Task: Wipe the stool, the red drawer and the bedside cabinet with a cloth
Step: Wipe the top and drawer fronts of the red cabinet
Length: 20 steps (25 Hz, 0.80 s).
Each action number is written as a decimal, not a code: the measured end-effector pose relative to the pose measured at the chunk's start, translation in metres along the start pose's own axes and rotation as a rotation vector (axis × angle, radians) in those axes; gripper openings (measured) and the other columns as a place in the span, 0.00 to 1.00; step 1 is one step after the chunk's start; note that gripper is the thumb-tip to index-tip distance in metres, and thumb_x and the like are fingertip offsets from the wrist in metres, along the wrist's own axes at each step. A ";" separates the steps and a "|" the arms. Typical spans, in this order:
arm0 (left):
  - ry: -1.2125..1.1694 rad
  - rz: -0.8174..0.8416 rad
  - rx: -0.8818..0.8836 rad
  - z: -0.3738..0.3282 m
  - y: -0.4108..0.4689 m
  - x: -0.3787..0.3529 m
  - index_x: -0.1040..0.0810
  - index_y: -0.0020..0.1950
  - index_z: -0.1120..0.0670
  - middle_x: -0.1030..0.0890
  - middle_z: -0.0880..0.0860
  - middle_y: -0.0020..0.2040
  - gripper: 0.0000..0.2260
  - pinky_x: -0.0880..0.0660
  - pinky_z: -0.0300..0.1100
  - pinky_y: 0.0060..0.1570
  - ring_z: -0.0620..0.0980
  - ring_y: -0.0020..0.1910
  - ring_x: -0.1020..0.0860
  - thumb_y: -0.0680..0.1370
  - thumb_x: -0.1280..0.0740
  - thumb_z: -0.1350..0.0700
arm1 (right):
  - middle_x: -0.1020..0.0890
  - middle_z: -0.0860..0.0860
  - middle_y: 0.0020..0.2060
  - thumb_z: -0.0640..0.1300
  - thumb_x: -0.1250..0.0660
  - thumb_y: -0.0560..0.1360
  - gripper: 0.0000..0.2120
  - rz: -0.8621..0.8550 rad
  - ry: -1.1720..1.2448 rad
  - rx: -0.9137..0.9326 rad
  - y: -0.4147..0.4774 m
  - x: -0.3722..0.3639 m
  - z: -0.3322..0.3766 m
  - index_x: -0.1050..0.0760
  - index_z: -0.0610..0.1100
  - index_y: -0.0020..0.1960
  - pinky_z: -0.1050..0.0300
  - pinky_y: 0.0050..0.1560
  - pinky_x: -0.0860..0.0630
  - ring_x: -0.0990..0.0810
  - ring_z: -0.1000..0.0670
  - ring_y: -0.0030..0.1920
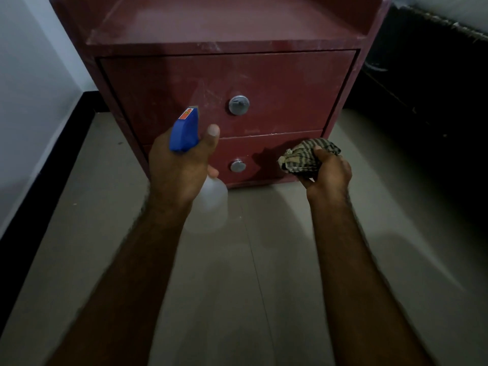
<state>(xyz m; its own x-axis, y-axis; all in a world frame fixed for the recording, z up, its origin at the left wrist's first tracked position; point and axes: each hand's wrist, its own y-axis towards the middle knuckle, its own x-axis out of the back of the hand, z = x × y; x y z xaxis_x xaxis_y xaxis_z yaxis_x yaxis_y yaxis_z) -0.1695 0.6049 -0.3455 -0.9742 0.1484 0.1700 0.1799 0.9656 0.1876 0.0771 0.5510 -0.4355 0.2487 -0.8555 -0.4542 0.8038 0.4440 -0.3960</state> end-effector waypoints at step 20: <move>0.095 0.091 0.073 0.051 -0.008 0.035 0.26 0.49 0.66 0.25 0.58 0.36 0.19 0.23 0.37 0.31 0.45 0.26 0.22 0.78 0.27 0.50 | 0.15 0.42 0.57 0.36 0.30 0.76 0.19 0.015 -0.018 -0.025 -0.014 -0.027 -0.035 0.24 0.42 0.66 0.40 0.41 0.14 0.14 0.39 0.54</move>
<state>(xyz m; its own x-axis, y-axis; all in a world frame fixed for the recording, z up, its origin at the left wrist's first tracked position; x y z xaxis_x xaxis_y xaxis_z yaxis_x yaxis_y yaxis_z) -0.2118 0.6132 -0.3906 -0.9363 0.2188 0.2748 0.2534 0.9625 0.0970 0.0403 0.5772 -0.4453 0.2707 -0.8534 -0.4456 0.7861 0.4631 -0.4094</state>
